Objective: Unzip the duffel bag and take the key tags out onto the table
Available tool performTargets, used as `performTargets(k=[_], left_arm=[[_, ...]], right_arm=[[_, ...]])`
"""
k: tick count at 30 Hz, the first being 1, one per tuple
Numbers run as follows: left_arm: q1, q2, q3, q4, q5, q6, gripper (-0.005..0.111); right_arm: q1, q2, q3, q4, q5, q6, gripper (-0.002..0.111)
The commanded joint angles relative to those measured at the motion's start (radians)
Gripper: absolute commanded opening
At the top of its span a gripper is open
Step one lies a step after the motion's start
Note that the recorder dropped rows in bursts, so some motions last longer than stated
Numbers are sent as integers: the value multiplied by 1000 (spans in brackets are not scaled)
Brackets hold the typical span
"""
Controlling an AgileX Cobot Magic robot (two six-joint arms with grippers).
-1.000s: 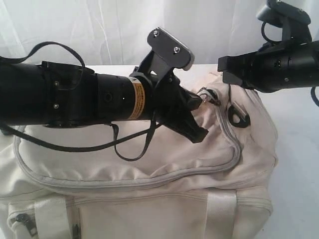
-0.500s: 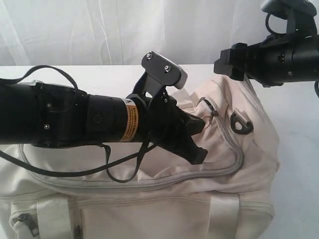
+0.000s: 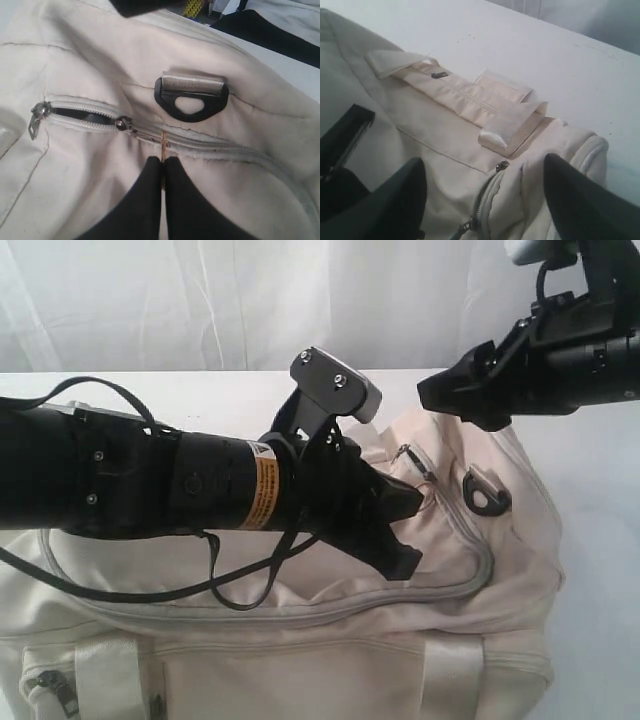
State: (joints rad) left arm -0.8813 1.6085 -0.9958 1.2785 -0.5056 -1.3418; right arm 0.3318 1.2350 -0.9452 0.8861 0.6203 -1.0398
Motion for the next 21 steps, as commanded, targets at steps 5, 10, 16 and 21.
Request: performTargets(k=[5,10,16,21], left_arm=[[1,-15,7,77,-23,-24,0],[1,-15,7,122,-25,-60,0],[1,-15,7,250,-87,-164,0],[1,-15,7,255,-150,-173,0]], right_arm=[[39,-36,-13,-104,28,-340,63],[39,-36,-13,-177,-33,-370,63],[39,-32,-10,-255,-41,-398,63],[50,23,-10,-216,4,-297,63]])
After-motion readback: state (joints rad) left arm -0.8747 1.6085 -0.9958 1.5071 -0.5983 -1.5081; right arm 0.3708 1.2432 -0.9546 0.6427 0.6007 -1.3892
